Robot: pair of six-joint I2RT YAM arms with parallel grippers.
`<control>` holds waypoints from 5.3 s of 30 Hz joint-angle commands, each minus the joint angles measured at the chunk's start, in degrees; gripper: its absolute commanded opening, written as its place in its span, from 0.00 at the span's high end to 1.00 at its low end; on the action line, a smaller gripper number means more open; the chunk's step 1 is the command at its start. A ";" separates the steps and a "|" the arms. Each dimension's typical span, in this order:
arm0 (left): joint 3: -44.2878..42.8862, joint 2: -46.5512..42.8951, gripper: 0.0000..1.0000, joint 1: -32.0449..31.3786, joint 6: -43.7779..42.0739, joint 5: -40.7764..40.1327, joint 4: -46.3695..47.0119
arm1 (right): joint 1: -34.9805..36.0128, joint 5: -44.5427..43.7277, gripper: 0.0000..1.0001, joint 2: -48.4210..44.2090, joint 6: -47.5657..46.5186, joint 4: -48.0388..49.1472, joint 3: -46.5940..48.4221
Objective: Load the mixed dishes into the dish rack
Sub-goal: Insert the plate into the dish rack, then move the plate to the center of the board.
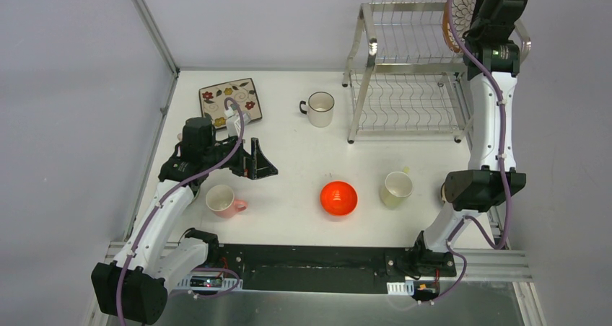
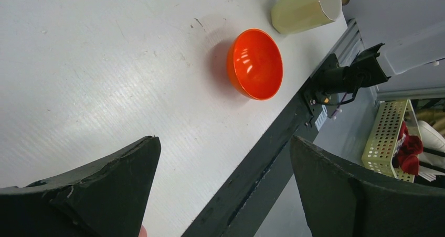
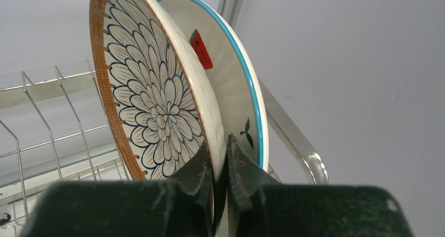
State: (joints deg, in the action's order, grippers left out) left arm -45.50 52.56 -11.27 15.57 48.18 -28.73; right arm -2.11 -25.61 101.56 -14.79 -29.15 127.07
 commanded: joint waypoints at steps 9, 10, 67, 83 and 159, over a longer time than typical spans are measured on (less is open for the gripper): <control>-2.14 0.08 0.01 -0.25 -1.50 -0.24 0.52 | 1.35 1.26 1.00 -1.34 4.37 8.05 10.96; -2.14 0.01 0.01 -0.25 -1.51 -0.22 0.56 | 1.48 1.24 1.00 -1.38 4.65 8.12 11.13; -2.67 -0.49 0.01 -0.27 -1.21 -7.58 -1.62 | 11.14 12.52 0.00 -25.61 18.94 -5.87 -15.92; -14.81 9.36 0.01 -0.18 -1.48 -26.58 -7.99 | 37.27 21.94 0.00 -38.62 28.81 -14.64 -42.46; -32.41 66.10 0.42 -3.59 -61.37 -60.31 21.78 | 46.22 13.57 0.00 -56.44 31.30 -9.85 -61.56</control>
State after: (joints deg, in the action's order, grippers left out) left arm -78.48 117.58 -15.33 -46.48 -12.47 -8.03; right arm 43.77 -10.92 46.06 17.32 -42.50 66.52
